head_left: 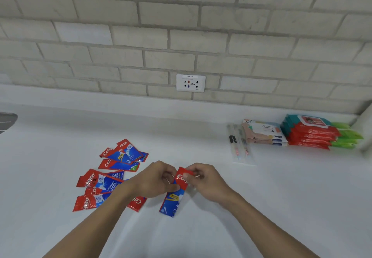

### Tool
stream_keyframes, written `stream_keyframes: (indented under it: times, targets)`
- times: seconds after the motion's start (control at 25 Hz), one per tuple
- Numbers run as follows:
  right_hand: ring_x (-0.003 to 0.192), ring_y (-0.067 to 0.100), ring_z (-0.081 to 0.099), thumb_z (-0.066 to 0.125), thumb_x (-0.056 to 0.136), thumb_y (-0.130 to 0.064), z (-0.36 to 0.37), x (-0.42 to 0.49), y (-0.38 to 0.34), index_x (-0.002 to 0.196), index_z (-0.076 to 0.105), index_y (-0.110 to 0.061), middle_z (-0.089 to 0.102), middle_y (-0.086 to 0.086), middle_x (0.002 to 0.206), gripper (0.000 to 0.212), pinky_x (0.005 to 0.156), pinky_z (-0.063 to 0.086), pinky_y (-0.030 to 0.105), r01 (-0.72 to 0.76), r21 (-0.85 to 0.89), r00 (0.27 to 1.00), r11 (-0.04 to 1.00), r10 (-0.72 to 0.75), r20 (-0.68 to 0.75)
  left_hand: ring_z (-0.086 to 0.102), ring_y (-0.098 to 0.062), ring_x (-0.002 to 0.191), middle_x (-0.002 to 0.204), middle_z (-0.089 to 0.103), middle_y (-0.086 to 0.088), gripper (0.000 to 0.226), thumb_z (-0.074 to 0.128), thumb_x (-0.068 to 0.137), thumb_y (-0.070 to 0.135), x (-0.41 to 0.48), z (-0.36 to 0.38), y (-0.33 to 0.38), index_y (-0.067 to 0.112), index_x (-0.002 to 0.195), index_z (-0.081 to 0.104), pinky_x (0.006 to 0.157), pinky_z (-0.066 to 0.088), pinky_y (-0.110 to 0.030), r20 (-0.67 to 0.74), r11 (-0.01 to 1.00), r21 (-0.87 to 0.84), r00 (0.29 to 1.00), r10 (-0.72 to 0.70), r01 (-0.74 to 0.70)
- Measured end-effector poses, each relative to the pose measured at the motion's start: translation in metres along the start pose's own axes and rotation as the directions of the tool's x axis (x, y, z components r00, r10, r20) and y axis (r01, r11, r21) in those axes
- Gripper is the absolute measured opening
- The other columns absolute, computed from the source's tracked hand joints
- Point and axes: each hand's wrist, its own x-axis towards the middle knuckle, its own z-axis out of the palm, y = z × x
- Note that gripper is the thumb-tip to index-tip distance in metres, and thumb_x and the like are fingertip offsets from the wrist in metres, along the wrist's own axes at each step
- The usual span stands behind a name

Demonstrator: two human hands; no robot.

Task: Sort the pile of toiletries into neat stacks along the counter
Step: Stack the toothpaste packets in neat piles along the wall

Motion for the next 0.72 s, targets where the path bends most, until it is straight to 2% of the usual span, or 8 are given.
stream_keyframes:
  times: [0.08, 0.2, 0.32, 0.52, 0.72]
  targets:
    - [0.072, 0.005, 0.060, 0.068, 0.088, -0.032, -0.001, -0.002, -0.002, 0.096, 0.067, -0.022, 0.070, 0.000, 0.089, 0.013, 0.064, 0.046, 0.019, -0.078, 0.096, 0.997, 0.992, 0.080, -0.016, 0.072, -0.022, 0.086, 0.092, 0.075, -0.005, 0.019, 0.073, 0.083, 0.018, 0.003, 0.001, 0.006, 0.009, 0.099, 0.068, 0.074, 0.059, -0.036, -0.070, 0.989, -0.146, 0.997, -0.010, 0.000]
    - [0.077, 0.007, 0.067, 0.070, 0.085, -0.037, -0.003, -0.008, -0.001, 0.101, 0.063, -0.023, 0.071, 0.004, 0.099, 0.023, 0.063, 0.051, 0.020, -0.199, 0.128, 0.978, 0.972, 0.188, 0.094, 0.072, -0.024, 0.081, 0.090, 0.075, -0.009, 0.018, 0.073, 0.082, 0.012, 0.008, 0.000, 0.014, 0.008, 0.099, 0.068, 0.070, 0.059, -0.034, -0.195, 0.961, -0.277, 0.980, -0.036, -0.019]
    - [0.077, 0.014, 0.069, 0.070, 0.088, -0.026, -0.009, -0.008, 0.000, 0.106, 0.064, -0.014, 0.072, 0.008, 0.098, 0.023, 0.069, 0.055, 0.028, -0.188, 0.153, 0.973, 0.970, 0.163, 0.160, 0.072, -0.026, 0.081, 0.089, 0.075, -0.010, 0.019, 0.074, 0.081, 0.009, 0.012, -0.002, 0.018, 0.005, 0.097, 0.067, 0.071, 0.060, -0.037, -0.281, 0.892, -0.450, 0.956, -0.087, -0.050]
    - [0.066, 0.017, 0.066, 0.065, 0.091, -0.015, -0.028, 0.000, 0.000, 0.100, 0.066, -0.007, 0.067, 0.008, 0.085, 0.012, 0.068, 0.058, 0.031, -0.147, 0.234, 0.988, 0.961, 0.133, 0.076, 0.073, -0.028, 0.080, 0.092, 0.074, -0.013, 0.019, 0.073, 0.081, 0.009, 0.018, -0.006, 0.015, 0.001, 0.097, 0.065, 0.065, 0.061, -0.032, -0.331, 0.792, -0.607, 0.927, -0.176, -0.066]
    - [0.060, 0.017, 0.062, 0.061, 0.093, -0.011, -0.051, 0.015, 0.000, 0.105, 0.066, 0.002, 0.065, 0.010, 0.077, 0.019, 0.065, 0.055, 0.026, -0.127, 0.231, 0.992, 0.965, 0.125, 0.023, 0.073, -0.028, 0.076, 0.087, 0.074, -0.020, 0.018, 0.074, 0.078, 0.006, 0.033, -0.006, 0.012, -0.004, 0.091, 0.064, 0.060, 0.060, -0.027, -0.296, 0.706, -0.708, 0.911, -0.286, -0.009]
